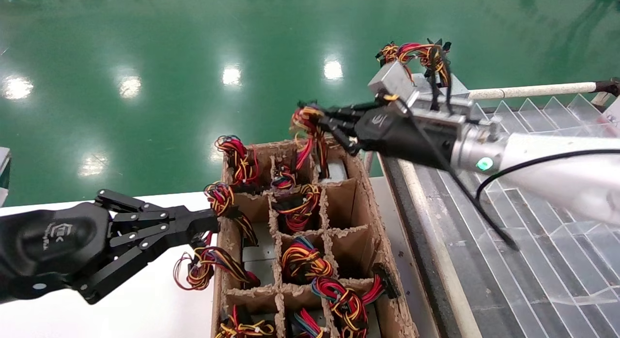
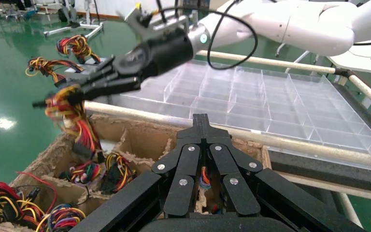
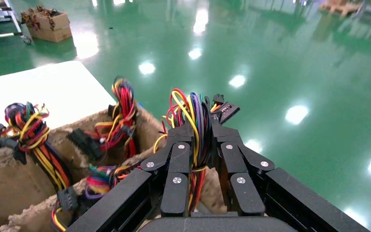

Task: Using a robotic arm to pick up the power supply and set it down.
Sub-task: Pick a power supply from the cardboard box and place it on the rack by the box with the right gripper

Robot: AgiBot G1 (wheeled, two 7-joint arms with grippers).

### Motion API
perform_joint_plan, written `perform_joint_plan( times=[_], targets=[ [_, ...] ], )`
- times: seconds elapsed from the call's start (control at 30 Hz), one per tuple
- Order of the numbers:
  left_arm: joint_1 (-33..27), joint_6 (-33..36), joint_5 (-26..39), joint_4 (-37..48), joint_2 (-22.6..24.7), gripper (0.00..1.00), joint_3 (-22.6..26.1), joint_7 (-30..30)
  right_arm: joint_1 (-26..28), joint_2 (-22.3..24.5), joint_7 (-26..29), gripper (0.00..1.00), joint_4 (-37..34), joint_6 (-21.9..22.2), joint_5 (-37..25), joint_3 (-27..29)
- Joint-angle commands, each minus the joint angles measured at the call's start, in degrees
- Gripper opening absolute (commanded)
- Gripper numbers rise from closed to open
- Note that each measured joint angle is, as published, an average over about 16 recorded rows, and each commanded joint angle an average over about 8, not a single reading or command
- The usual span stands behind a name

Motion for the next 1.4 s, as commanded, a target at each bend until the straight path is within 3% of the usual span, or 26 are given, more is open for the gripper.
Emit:
perform_joint_plan(
  times=[0.03,0.47,0.83,1.4],
  targets=[
    [0.0,0.0,0.0,0.0,0.0,0.00,0.0,0.0,0.4,0.8,0.0,0.00,1.3,-0.4,0.2,0.3],
    [0.0,0.0,0.0,0.0,0.0,0.00,0.0,0.0,8.4,6.0,1.4,0.00,12.9,1.2,-4.4,0.7],
    [0.0,0.0,0.0,0.0,0.0,0.00,0.0,0.0,14.1,10.6,2.2,0.00,17.8,2.3,-8.3,1.5],
    [0.0,0.0,0.0,0.0,0.0,0.00,0.0,0.0,11.1,18.1,6.9,0.00,20.7,5.9,-12.3,2.5]
  ],
)
